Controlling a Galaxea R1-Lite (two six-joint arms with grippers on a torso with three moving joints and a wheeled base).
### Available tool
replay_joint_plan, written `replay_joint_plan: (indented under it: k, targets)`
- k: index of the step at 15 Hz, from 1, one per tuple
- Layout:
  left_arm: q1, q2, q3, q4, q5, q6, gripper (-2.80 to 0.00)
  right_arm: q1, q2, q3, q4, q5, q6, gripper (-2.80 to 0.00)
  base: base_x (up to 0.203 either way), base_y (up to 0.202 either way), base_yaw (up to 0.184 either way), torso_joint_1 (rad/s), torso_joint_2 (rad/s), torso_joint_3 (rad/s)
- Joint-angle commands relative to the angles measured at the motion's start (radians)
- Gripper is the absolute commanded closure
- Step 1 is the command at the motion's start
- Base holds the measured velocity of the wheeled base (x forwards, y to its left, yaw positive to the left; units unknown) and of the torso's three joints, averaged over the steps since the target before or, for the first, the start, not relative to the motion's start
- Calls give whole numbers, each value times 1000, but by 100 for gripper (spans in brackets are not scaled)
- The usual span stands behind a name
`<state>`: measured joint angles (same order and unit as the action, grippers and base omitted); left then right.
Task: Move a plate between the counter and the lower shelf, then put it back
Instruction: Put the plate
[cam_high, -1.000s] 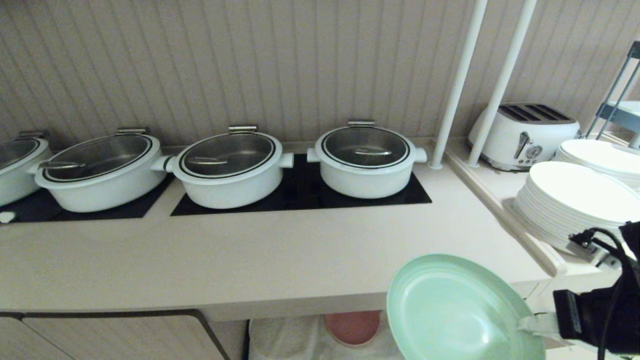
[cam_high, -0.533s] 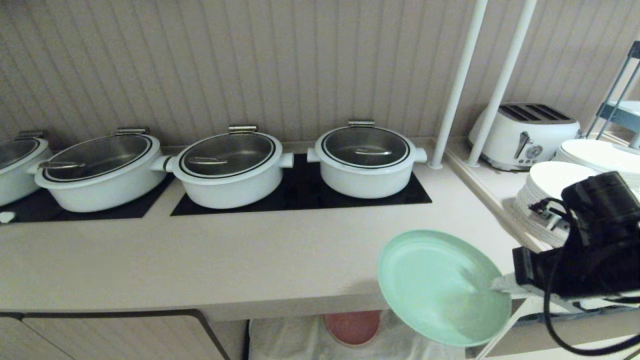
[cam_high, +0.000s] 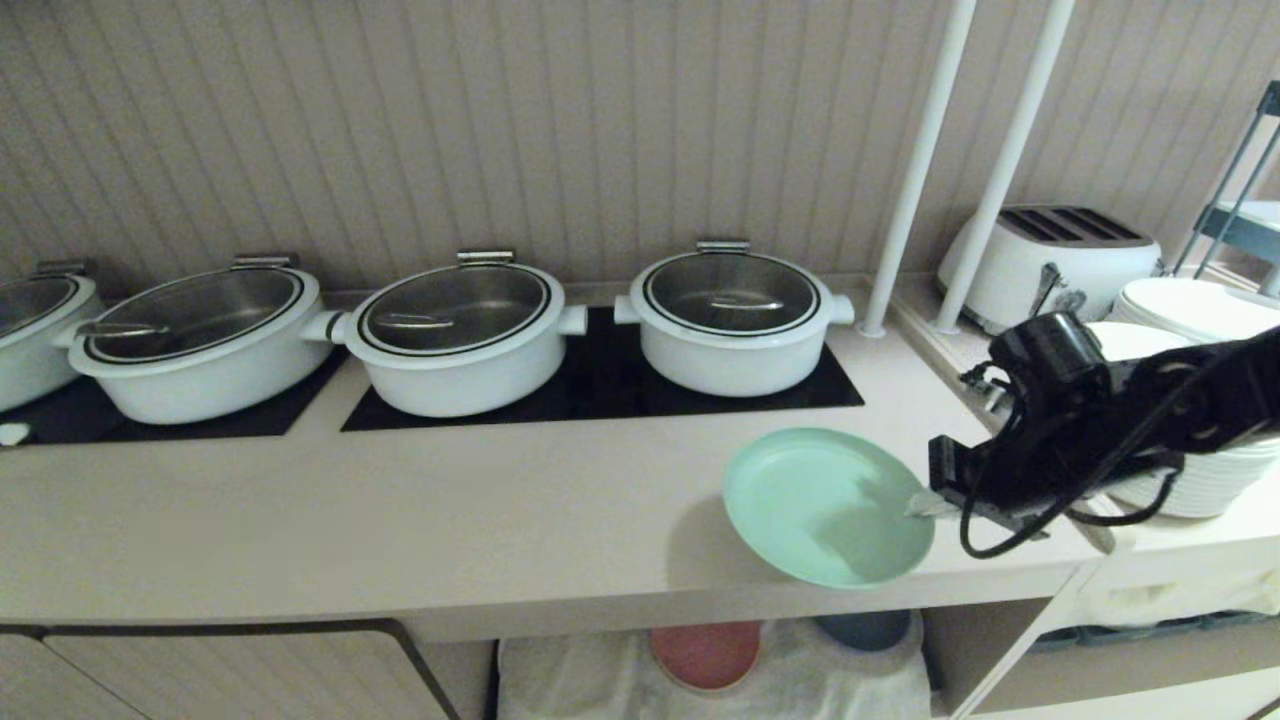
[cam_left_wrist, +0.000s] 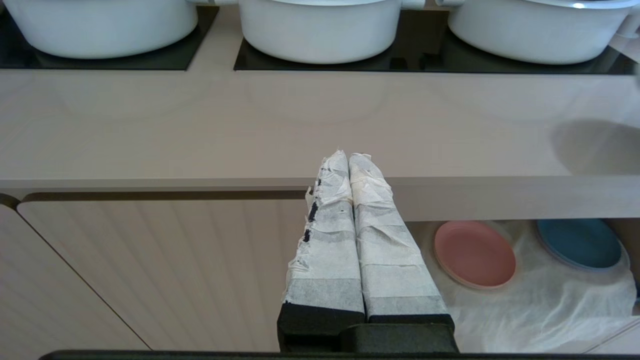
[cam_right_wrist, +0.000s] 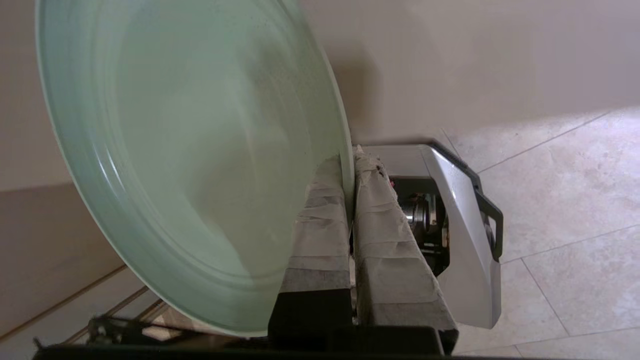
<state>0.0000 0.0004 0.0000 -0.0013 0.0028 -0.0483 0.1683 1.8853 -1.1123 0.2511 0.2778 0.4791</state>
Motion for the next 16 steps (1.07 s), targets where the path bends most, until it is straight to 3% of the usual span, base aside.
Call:
replay_joint_plan:
  k: [1, 9, 16]
  targets:
    - [0, 0, 0, 0, 0, -1, 0, 0, 126, -65, -11, 0, 3, 0, 0, 0, 0, 0, 0, 0]
    - [0, 0, 0, 0, 0, -1, 0, 2, 312, -240, -62, 2, 6, 0, 0, 0, 0, 0, 0, 0]
    - [0, 0, 0, 0, 0, -1, 0, 2, 373, -311, -49, 4, 9, 0, 0, 0, 0, 0, 0, 0]
